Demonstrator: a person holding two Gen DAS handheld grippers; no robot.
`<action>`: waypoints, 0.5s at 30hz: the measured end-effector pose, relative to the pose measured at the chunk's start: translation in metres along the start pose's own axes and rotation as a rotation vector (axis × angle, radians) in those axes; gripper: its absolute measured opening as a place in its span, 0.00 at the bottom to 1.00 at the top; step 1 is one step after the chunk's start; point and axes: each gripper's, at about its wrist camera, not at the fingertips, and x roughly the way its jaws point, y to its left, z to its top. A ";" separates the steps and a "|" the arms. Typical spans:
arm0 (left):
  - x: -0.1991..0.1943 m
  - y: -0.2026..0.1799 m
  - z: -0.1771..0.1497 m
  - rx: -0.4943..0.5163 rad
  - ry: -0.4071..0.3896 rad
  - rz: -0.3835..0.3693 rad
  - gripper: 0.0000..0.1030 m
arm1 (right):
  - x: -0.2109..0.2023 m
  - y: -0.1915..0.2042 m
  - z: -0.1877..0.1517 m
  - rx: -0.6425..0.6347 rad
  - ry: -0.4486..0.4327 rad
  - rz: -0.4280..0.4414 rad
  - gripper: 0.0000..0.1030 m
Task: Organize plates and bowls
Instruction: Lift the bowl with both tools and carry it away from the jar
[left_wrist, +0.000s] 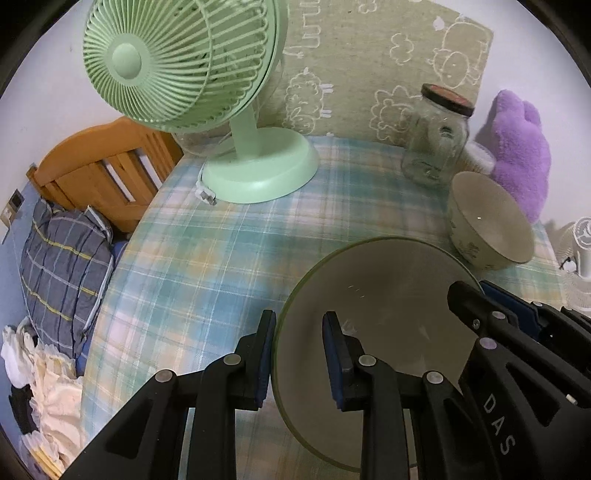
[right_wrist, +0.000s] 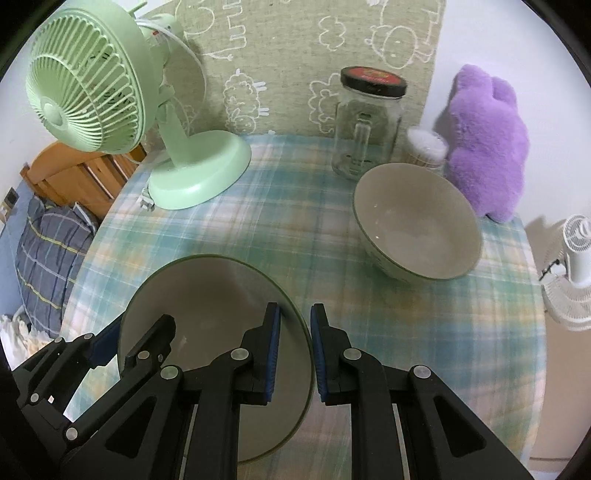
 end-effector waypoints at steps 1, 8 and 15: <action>-0.004 0.000 0.000 0.006 -0.005 -0.007 0.23 | -0.004 0.000 -0.001 0.005 -0.003 -0.005 0.20; -0.037 0.004 0.000 0.045 -0.057 -0.068 0.23 | -0.042 0.006 -0.004 0.035 -0.045 -0.065 0.20; -0.069 0.015 -0.008 0.080 -0.076 -0.095 0.23 | -0.075 0.016 -0.015 0.071 -0.068 -0.096 0.20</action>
